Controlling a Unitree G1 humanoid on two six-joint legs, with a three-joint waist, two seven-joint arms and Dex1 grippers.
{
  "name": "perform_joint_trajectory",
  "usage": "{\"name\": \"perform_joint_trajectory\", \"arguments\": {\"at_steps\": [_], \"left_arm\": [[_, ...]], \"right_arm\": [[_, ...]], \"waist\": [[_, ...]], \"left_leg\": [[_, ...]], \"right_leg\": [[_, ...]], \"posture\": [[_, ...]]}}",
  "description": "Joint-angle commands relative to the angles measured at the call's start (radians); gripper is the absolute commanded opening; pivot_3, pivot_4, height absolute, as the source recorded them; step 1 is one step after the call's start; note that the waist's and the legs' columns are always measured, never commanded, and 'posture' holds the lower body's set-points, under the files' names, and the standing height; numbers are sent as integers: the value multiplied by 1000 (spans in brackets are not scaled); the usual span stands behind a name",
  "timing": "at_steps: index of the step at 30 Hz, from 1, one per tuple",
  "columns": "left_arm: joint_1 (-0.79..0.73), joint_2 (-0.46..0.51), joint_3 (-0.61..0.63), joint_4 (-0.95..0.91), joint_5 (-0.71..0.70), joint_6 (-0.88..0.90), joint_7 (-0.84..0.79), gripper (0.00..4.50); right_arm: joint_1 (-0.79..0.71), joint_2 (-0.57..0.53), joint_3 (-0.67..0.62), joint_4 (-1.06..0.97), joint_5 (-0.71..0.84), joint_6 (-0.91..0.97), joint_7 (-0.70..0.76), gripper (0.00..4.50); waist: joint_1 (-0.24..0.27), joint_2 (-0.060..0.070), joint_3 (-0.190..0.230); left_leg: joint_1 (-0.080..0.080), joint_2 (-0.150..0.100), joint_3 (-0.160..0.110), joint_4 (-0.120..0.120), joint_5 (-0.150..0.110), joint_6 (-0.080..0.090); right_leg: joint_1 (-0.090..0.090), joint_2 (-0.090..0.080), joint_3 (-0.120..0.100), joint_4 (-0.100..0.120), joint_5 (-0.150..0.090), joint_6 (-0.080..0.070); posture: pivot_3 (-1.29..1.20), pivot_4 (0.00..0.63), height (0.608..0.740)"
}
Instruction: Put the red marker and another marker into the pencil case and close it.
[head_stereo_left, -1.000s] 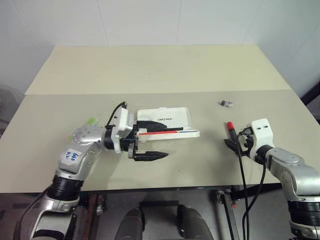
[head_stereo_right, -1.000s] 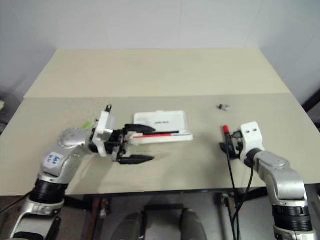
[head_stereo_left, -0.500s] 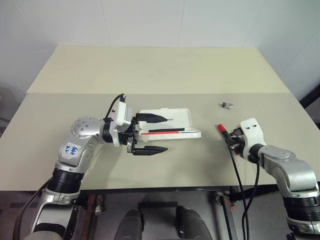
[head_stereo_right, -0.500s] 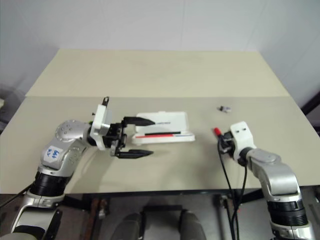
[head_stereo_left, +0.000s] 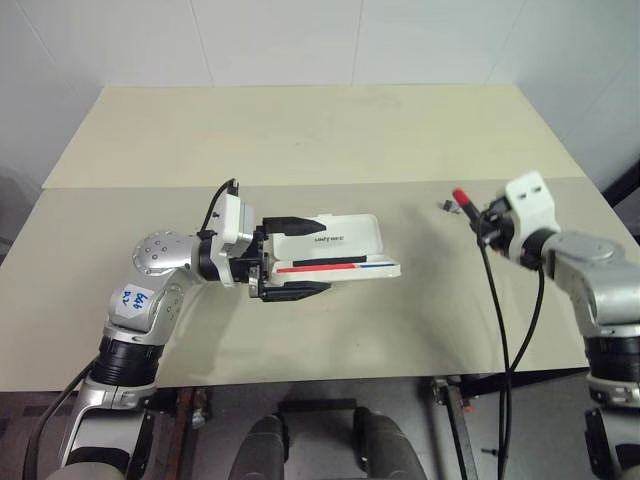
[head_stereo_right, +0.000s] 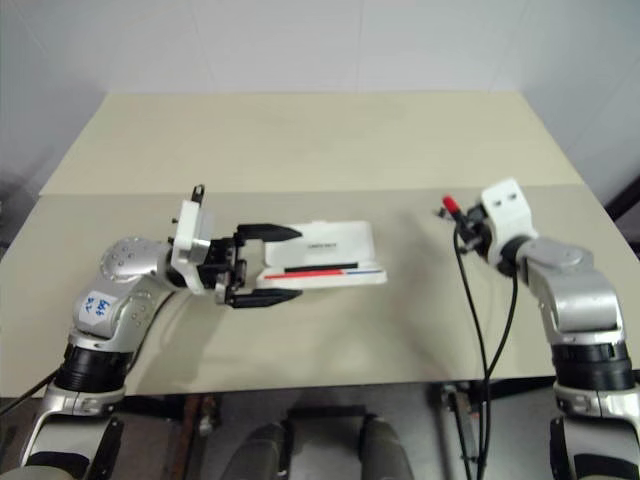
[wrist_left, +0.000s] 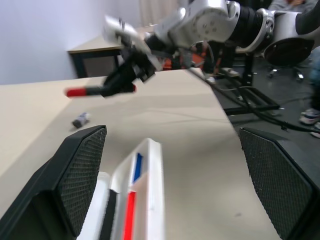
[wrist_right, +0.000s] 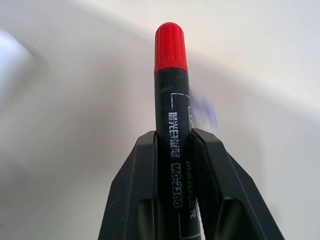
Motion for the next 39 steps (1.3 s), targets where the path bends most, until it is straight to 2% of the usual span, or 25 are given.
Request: {"name": "perform_joint_trajectory", "arguments": {"at_steps": [1,5,10,15,20,27,39], "left_arm": [[6,22,41,-46,-13,-9,17,4500],[23,27,57,-69,-20,-7,39,4500],[42,16,68,-109,-29,4,73,4500],[62,13,74,-146,-39,10,102,4500],[86,30,85,-165,-45,18,111,4500],[87,42,102,-148,-31,6,128,4500],[64,36,95,-116,-16,-15,130,4500]], "right_arm": [[-48,-25,50,-51,40,-68,168,613],[-99,-39,129,-67,68,-105,349,613],[-164,-34,250,6,10,-204,504,613],[-287,83,352,203,-94,-348,530,613],[-351,194,370,336,-148,-422,521,613],[-328,258,379,307,-137,-396,579,613],[-164,238,414,139,-154,-319,622,613]], "waist": [[0,0,0],[0,0,0],[0,0,0],[-11,0,0],[-21,0,0],[-21,0,1],[-22,0,1]], "left_leg": [[1,0,-1,0,-1,-1],[1,1,-1,1,-2,-2],[1,0,0,2,-2,-2],[2,0,0,2,-1,-3],[3,1,-1,2,-1,-4],[3,1,-2,1,-1,-4],[4,1,-2,1,-1,-4]], "right_leg": [[0,1,0,2,-2,-1],[0,1,-1,2,-3,-1],[1,0,-1,2,-4,-4],[1,0,0,2,-4,-6],[1,0,0,5,-3,-4],[0,1,-1,7,-3,-2],[1,1,-1,8,-3,-2]], "posture": [[0,150,740],[0,150,740],[0,150,740],[0,150,740],[0,150,740],[0,150,740],[0,150,740]]}}
